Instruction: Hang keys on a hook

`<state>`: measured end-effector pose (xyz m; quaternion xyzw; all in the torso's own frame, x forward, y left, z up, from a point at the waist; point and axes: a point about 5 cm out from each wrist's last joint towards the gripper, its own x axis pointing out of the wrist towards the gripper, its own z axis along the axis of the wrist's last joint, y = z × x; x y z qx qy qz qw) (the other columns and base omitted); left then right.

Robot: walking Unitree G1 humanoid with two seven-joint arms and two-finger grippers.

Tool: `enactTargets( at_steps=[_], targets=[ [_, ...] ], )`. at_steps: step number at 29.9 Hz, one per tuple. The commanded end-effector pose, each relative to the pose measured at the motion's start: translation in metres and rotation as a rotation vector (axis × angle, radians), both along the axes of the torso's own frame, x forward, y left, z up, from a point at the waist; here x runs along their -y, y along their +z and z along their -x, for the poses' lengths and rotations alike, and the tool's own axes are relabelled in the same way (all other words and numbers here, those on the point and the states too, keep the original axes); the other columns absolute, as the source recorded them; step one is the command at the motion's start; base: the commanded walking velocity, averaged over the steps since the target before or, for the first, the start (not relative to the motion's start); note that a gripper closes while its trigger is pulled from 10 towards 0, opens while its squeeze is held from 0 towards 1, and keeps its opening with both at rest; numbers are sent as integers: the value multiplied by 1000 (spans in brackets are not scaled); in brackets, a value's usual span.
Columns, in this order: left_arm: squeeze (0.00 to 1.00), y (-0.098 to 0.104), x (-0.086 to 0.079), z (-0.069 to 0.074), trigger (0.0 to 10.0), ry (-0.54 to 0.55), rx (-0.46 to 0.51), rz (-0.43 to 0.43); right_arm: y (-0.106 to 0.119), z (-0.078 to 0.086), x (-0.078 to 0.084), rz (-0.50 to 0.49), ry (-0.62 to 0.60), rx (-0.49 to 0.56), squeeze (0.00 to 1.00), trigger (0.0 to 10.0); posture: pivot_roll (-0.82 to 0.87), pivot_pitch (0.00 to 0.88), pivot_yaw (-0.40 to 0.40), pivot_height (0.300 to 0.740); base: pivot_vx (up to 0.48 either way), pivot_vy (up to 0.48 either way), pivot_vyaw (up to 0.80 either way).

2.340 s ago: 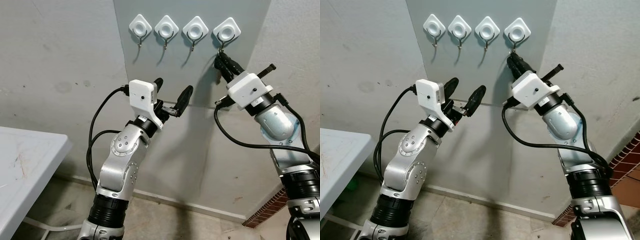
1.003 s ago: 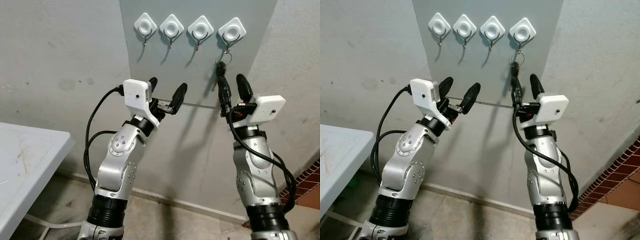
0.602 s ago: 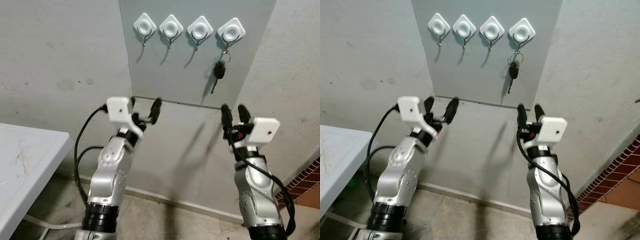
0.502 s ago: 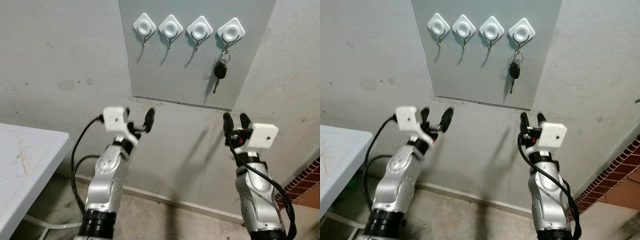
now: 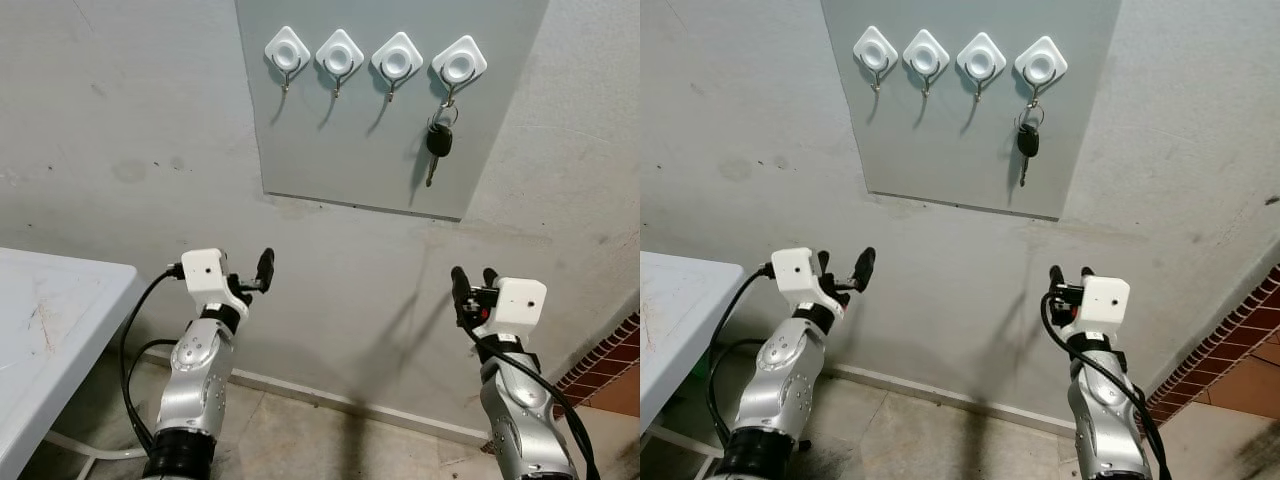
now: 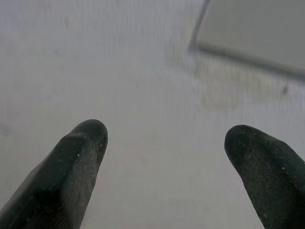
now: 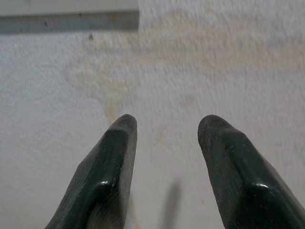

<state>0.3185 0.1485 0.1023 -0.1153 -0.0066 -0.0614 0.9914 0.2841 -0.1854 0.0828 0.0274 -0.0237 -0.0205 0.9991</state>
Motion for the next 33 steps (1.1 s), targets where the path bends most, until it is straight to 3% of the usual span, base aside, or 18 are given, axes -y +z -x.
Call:
enactTargets(
  at_steps=[1, 33],
  targets=[
    [0, 3, -5, -3, 10000, 18, 13, -7, -2, -2, -1, 18, 10, -16, 0, 10000, -42, 0, 15, 740, 0, 0, 0],
    [0, 3, 3, -8, 10000, -4, 37, 0, 0, -8, -2, 76, 90, -8, 0, 10000, -33, 0, 2, 740, 0, 0, 750]
  ],
)
